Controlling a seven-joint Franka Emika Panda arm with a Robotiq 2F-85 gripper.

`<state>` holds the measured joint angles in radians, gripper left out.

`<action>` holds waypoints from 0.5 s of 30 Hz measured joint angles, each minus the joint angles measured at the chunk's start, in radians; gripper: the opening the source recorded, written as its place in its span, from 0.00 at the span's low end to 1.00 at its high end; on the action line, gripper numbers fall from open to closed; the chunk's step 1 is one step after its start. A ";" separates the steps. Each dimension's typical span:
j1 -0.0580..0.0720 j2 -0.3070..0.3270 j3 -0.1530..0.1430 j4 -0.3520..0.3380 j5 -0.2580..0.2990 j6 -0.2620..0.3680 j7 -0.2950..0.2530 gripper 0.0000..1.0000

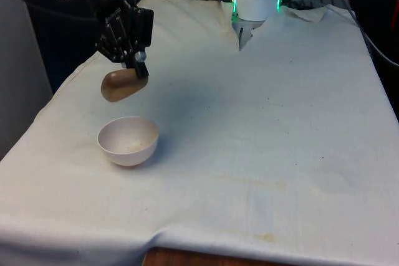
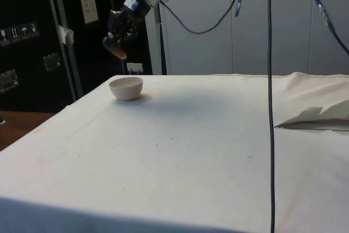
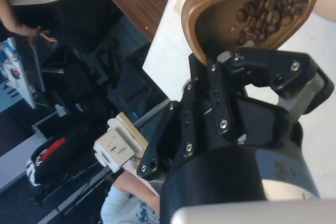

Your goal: Pour the coffee beans from the cup into the bowl.

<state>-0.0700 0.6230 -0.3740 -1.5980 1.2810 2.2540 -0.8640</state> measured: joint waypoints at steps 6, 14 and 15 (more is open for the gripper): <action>-0.002 0.000 -0.005 -0.002 0.043 -0.025 -0.002 0.00; -0.004 0.001 -0.016 -0.010 0.093 -0.062 -0.002 0.00; -0.004 0.001 -0.016 -0.010 0.093 -0.062 -0.002 0.00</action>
<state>-0.0740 0.6240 -0.3900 -1.6080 1.3740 2.1920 -0.8660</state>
